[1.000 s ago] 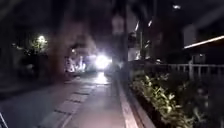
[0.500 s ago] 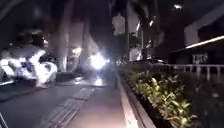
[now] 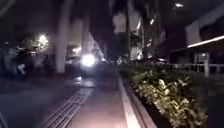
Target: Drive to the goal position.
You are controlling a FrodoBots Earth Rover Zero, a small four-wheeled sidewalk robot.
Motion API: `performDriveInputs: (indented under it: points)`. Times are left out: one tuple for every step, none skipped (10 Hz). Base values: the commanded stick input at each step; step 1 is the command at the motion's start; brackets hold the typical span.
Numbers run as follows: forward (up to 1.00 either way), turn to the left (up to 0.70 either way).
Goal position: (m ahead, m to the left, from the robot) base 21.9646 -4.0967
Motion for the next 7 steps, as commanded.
performDriveInputs:
  points:
    - [0.45, 0.0]
    - [0.45, 0.0]
    - [0.45, 0.0]
    - [0.45, 0.0]
    - [0.45, 0.0]
    - [0.45, 0.0]
    - [0.45, 0.0]
